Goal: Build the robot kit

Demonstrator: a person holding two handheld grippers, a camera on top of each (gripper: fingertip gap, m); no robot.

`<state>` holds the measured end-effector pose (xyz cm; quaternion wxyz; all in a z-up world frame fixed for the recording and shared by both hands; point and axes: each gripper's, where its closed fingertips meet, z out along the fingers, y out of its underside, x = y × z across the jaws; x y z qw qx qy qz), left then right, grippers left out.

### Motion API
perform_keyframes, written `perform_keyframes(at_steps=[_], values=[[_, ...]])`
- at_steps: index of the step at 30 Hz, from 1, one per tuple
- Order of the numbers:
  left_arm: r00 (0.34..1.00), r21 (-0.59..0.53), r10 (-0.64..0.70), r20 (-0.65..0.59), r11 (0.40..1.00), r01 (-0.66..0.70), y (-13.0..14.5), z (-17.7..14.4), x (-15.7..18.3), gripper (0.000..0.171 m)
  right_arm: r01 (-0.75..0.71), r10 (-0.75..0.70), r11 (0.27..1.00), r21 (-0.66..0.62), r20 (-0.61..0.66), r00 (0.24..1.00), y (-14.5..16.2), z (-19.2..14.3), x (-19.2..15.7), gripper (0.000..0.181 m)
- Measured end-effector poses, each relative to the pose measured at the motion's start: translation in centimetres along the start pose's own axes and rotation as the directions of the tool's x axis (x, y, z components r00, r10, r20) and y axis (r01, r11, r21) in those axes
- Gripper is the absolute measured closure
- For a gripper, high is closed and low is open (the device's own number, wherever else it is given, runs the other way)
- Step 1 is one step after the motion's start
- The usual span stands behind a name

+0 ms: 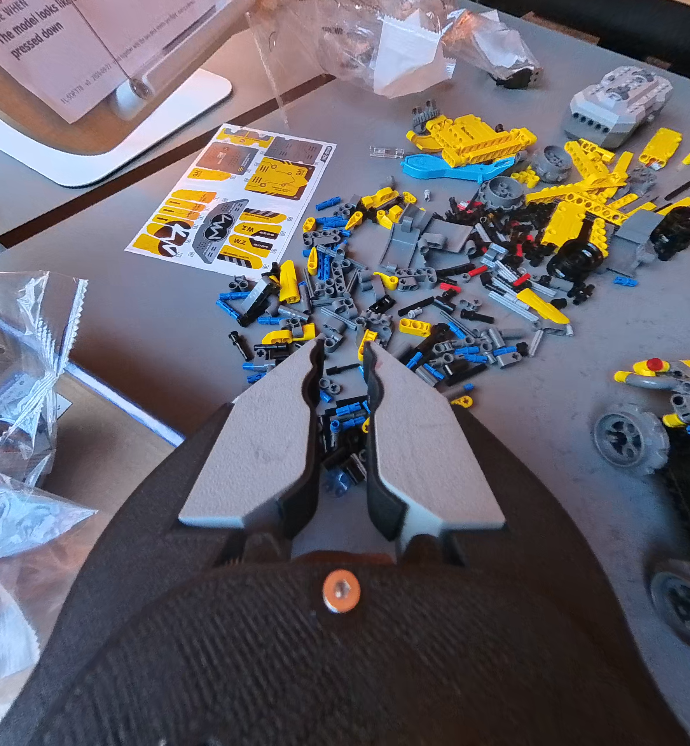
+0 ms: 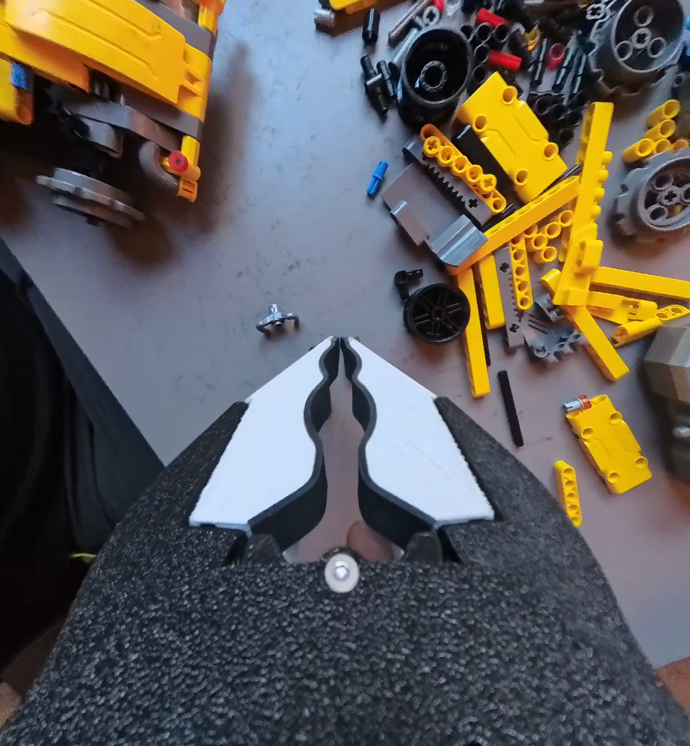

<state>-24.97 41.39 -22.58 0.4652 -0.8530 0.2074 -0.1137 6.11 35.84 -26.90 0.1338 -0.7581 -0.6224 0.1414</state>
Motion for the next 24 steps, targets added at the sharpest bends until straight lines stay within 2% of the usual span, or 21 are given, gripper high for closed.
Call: perform_keyframes(at_steps=[4,9,13,20,24], values=[[1.000,0.003,-0.004,-0.001,1.000,0.004,-0.1,-0.1,-0.1,0.156,-0.079,0.079,0.996,0.036,-0.003,0.997,0.7,-1.2,0.9,0.179],[1.000,0.000,0.001,-0.001,1.000,-0.001,0.0,0.0,0.0,0.156,-0.157,0.156,0.987,-0.031,-0.027,0.987,4.8,-1.4,1.6,0.172],[1.000,-0.005,0.000,0.003,1.000,0.000,0.1,0.1,-0.1,0.156,-0.195,0.192,0.980,-0.044,-0.057,0.980,6.9,-2.0,2.0,0.172],[1.000,-0.015,0.002,0.009,1.000,-0.002,0.3,0.3,-0.1,0.156,-0.219,0.217,0.973,-0.069,-0.037,0.975,8.6,-1.5,1.9,0.171],[1.000,-0.020,0.003,0.009,1.000,-0.002,0.5,0.4,-0.1,0.156,-0.211,0.210,0.975,-0.065,-0.013,0.978,8.4,-0.7,1.6,0.178]])
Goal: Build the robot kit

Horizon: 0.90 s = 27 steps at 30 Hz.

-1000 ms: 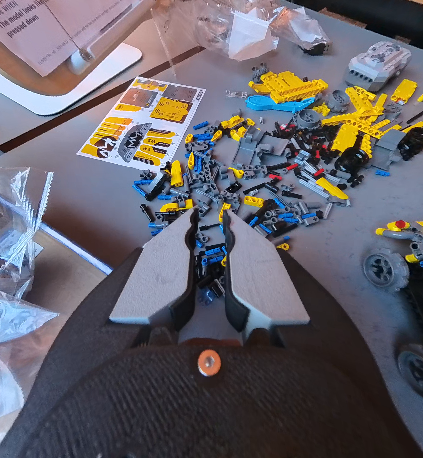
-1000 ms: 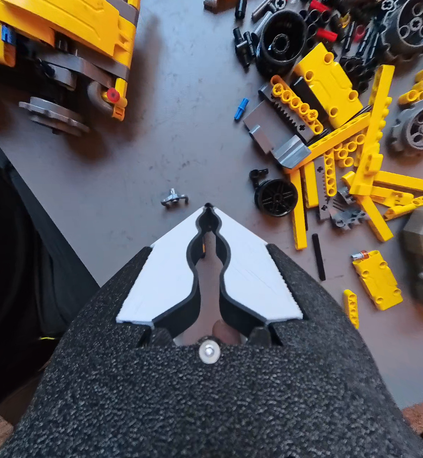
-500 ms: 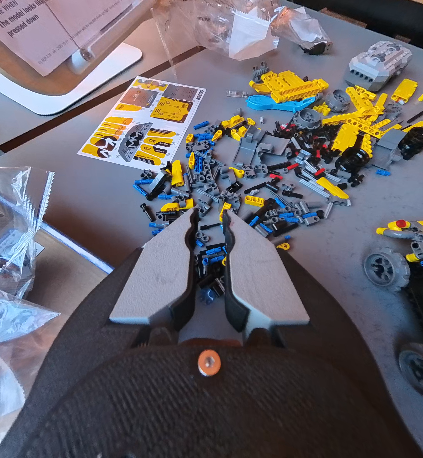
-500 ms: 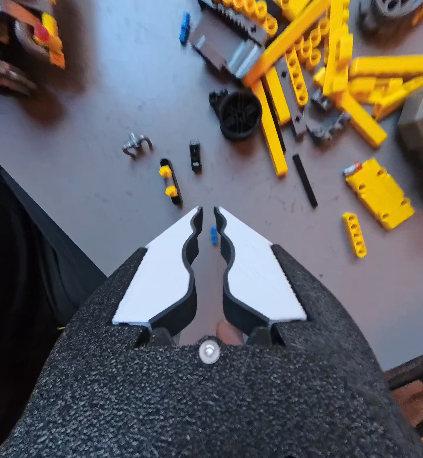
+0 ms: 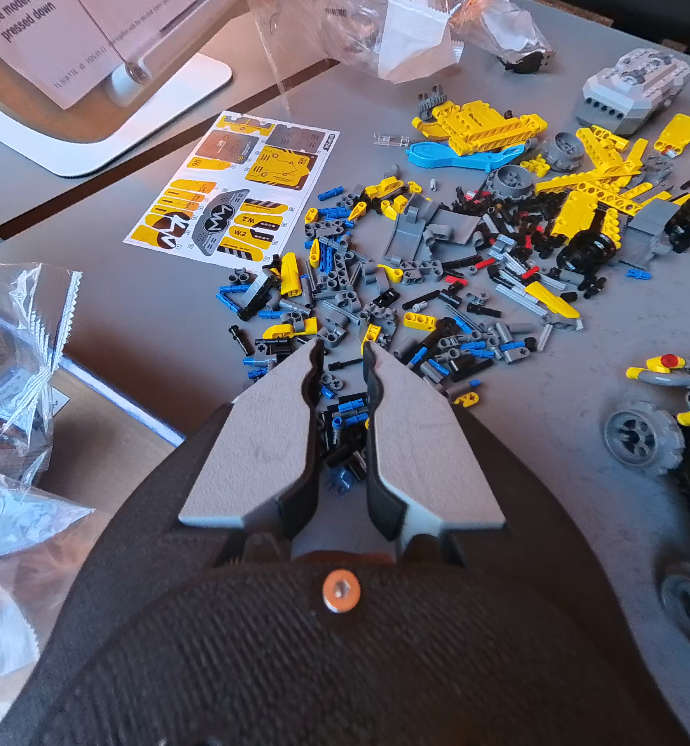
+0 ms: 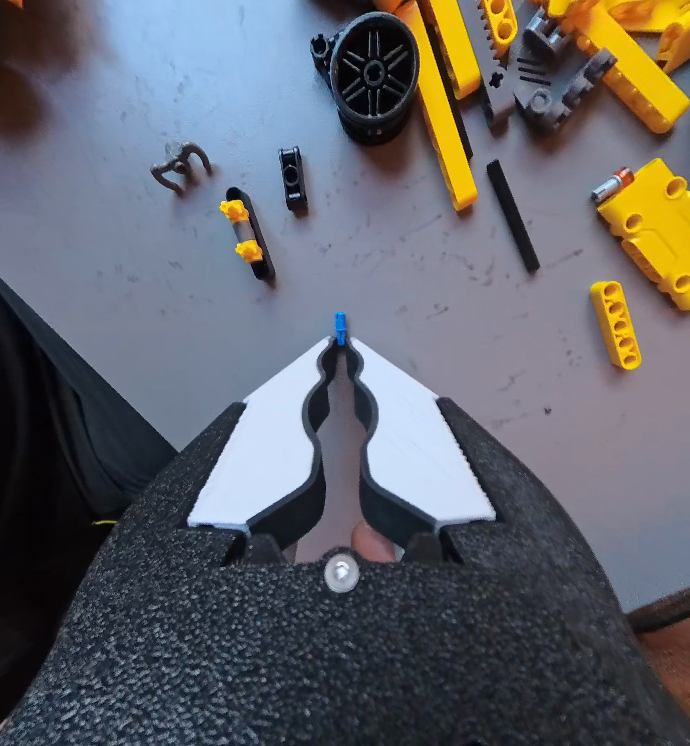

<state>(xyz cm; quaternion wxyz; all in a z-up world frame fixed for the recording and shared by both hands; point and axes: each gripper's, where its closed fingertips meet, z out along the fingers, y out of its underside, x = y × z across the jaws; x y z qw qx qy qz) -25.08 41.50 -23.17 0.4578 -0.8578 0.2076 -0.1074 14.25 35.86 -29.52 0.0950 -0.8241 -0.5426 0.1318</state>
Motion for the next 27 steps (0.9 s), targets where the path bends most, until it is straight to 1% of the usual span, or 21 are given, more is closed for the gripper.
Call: perform_keyframes(at_steps=[8,11,15,18,21,24,27], values=[[1.000,-0.009,0.006,-0.002,1.000,-0.006,0.2,0.2,0.1,0.156,0.068,-0.070,0.996,0.059,0.026,0.997,-2.9,0.9,-1.0,0.178],[1.000,-0.007,0.005,0.000,1.000,-0.005,0.1,0.1,0.0,0.156,0.105,-0.108,0.992,0.076,0.032,0.994,-3.5,1.1,-1.4,0.176],[1.000,-0.005,0.000,-0.003,1.000,-0.001,0.1,0.1,0.0,0.156,0.095,-0.099,0.991,0.100,0.042,0.994,-3.9,0.5,-1.5,0.172],[1.000,-0.005,0.009,-0.002,1.000,-0.009,0.0,0.1,0.1,0.156,0.080,-0.089,0.987,0.142,0.054,0.995,-4.7,-0.1,-1.5,0.171],[1.000,-0.005,0.012,0.006,1.000,-0.012,0.0,0.0,0.0,0.156,0.070,-0.077,0.982,0.174,0.036,0.996,-5.6,-0.4,-1.2,0.171],[1.000,0.012,0.002,0.022,1.000,-0.002,-0.3,-0.3,-0.5,0.156,0.092,-0.094,0.969,0.230,-0.003,0.996,-6.9,-0.9,-1.2,0.172],[1.000,0.032,-0.011,0.021,0.999,0.010,-0.7,-1.0,-1.0,0.164,0.111,-0.104,0.945,0.308,-0.039,0.994,-8.6,-1.7,-1.5,0.172]])
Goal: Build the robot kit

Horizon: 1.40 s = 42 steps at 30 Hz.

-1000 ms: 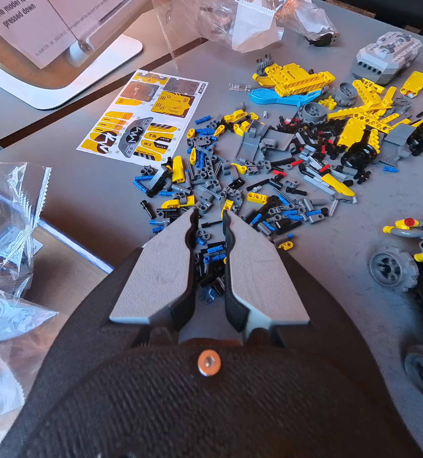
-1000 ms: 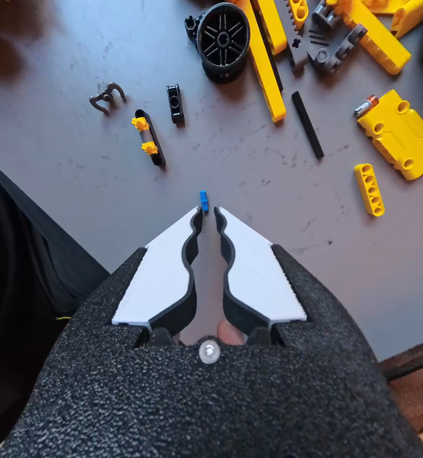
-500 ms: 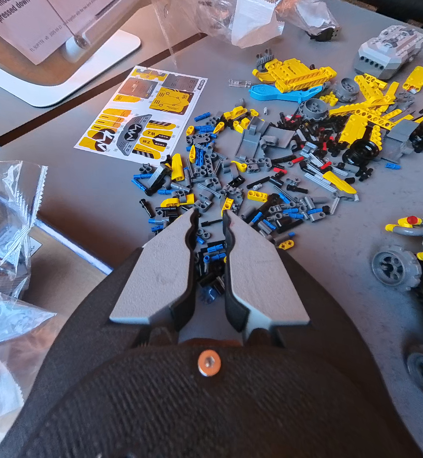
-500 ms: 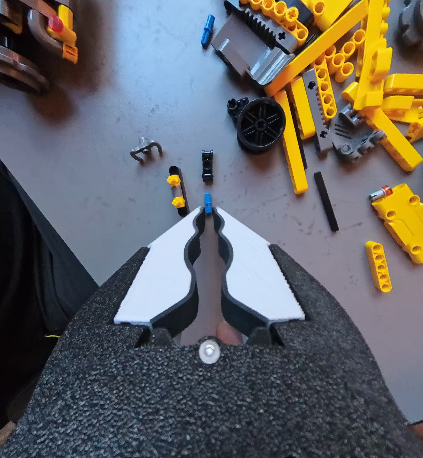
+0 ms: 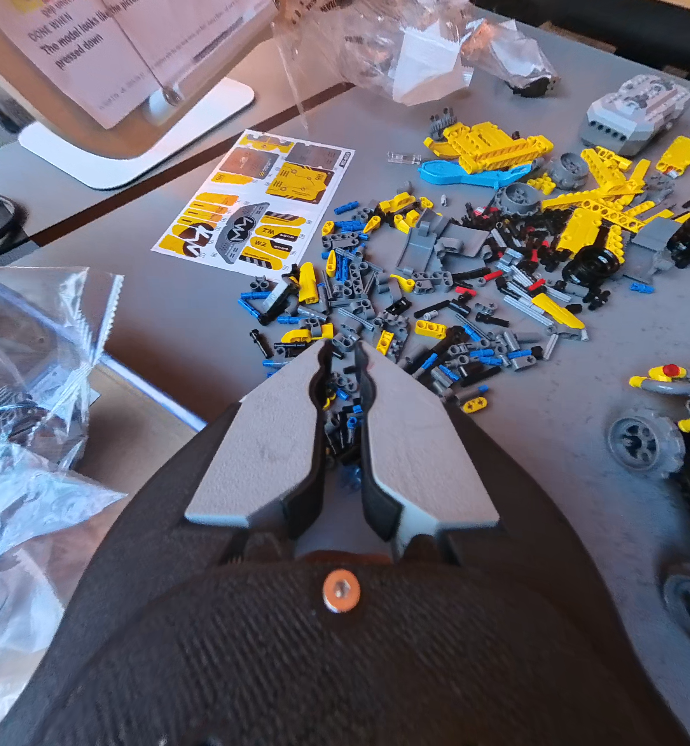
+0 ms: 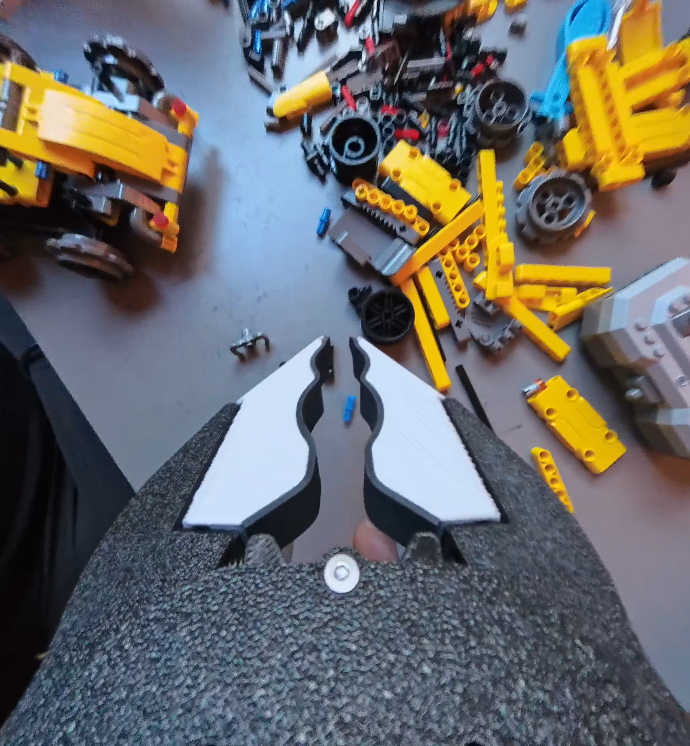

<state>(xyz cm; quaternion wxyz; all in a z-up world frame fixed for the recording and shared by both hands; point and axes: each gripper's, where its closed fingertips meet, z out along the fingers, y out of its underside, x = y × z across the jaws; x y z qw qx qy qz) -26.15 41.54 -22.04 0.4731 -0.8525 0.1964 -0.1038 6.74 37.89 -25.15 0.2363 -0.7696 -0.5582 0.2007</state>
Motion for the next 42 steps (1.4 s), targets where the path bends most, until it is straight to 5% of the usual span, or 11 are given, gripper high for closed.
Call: perform_keyframes(at_steps=[10,20,29,42], values=[[0.997,0.150,-0.020,-0.081,0.988,0.032,-3.4,-3.7,0.9,0.152,0.038,0.021,0.959,0.280,-0.204,0.979,-5.5,-2.5,3.1,0.173],[0.964,0.329,-0.219,-0.151,0.908,0.258,-5.5,-8.6,-3.5,0.156,0.072,0.028,0.942,0.328,-0.291,0.956,-6.8,-2.4,4.6,0.176],[0.968,0.277,-0.194,-0.160,0.932,0.233,-4.9,-6.9,-2.1,0.155,0.050,0.053,0.937,0.347,-0.280,0.958,-6.9,-2.3,4.6,0.176],[0.970,0.244,-0.198,-0.143,0.942,0.229,-4.2,-5.8,-2.2,0.156,-0.043,0.142,0.948,0.314,-0.299,0.943,-3.1,-2.8,6.7,0.172]])
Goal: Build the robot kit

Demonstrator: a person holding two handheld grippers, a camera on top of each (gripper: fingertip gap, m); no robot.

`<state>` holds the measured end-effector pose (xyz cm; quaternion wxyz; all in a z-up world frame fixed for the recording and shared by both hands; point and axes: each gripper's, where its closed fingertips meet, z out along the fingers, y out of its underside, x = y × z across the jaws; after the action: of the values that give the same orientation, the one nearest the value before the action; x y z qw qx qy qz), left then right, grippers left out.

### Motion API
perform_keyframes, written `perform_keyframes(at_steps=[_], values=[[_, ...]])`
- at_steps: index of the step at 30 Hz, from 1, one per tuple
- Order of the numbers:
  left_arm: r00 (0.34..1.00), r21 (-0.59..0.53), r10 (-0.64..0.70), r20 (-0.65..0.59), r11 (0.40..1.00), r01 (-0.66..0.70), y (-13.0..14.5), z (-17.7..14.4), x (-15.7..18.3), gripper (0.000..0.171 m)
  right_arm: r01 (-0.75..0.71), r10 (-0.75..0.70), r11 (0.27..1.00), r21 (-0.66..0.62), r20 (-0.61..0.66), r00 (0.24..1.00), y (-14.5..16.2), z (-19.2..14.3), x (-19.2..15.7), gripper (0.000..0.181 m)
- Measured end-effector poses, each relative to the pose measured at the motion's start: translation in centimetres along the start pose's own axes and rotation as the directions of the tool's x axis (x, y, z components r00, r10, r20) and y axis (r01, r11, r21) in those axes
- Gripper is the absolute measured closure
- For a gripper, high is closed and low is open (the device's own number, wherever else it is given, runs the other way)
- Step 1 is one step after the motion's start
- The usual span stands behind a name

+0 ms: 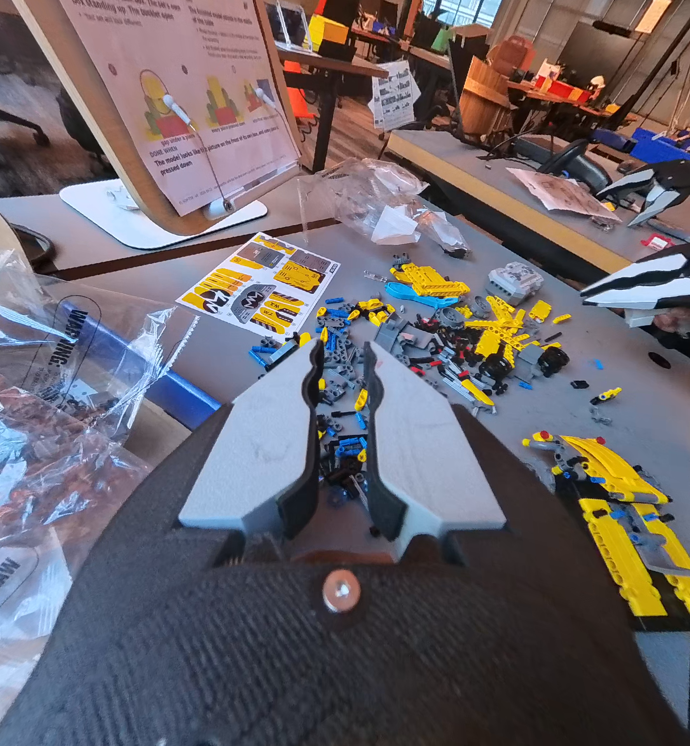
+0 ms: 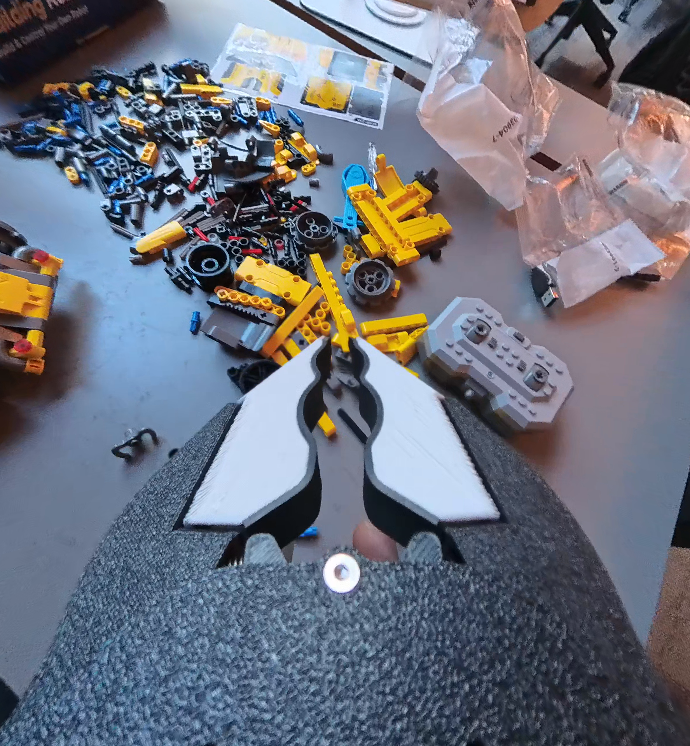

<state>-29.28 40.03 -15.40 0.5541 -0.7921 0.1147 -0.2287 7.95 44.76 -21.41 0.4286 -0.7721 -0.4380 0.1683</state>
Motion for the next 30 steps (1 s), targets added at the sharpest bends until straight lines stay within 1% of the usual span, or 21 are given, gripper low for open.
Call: perform_keyframes(at_steps=[4,6,9,12,14,16,18,20,24,27,30], values=[[1.000,-0.009,0.006,0.004,1.000,-0.006,0.2,0.2,0.0,0.156,-0.022,0.020,0.998,-0.051,-0.034,0.999,2.2,-1.2,1.6,0.171],[1.000,-0.013,0.004,0.004,1.000,-0.004,0.3,0.3,-0.1,0.156,-0.041,0.035,0.993,-0.110,-0.060,0.998,4.3,-2.3,2.7,0.168],[1.000,-0.021,0.004,0.002,1.000,-0.004,0.5,0.4,0.0,0.156,-0.088,0.073,0.969,-0.232,-0.073,0.995,7.8,-4.5,3.8,0.156],[1.000,-0.022,0.017,-0.002,1.000,-0.017,0.5,0.6,0.4,0.156,-0.116,0.134,0.938,-0.328,0.034,0.990,10.6,-6.5,2.4,0.156],[1.000,-0.031,0.030,-0.001,0.999,-0.030,0.6,0.8,0.6,0.156,-0.072,0.120,0.924,-0.376,0.106,0.987,12.1,-7.2,1.1,0.157],[0.999,-0.051,0.043,0.001,0.998,-0.043,1.1,1.1,0.8,0.156,-0.035,0.095,0.913,-0.406,0.128,0.987,13.3,-7.3,0.4,0.156],[0.999,-0.077,0.052,0.005,0.996,-0.052,1.7,1.6,0.8,0.156,-0.036,0.101,0.919,-0.393,0.148,0.984,13.4,-6.7,-0.2,0.154],[0.998,-0.098,0.062,0.012,0.993,-0.060,2.2,2.0,0.7,0.156,-0.038,0.111,0.934,-0.356,0.186,0.976,12.7,-5.9,-1.2,0.154],[0.996,-0.113,0.084,0.022,0.990,-0.081,2.6,2.3,0.7,0.156,0.013,0.061,0.946,-0.324,0.216,0.975,11.5,-4.8,-2.4,0.156],[0.996,-0.115,0.087,0.026,0.990,-0.084,2.6,2.3,0.6,0.156,0.021,0.046,0.967,-0.253,0.255,0.966,9.2,-4.5,-4.1,0.163],[0.996,-0.115,0.089,0.027,0.990,-0.085,2.6,2.3,0.6,0.156,0.078,-0.014,0.979,-0.189,0.317,0.948,7.0,-4.1,-7.1,0.164]])
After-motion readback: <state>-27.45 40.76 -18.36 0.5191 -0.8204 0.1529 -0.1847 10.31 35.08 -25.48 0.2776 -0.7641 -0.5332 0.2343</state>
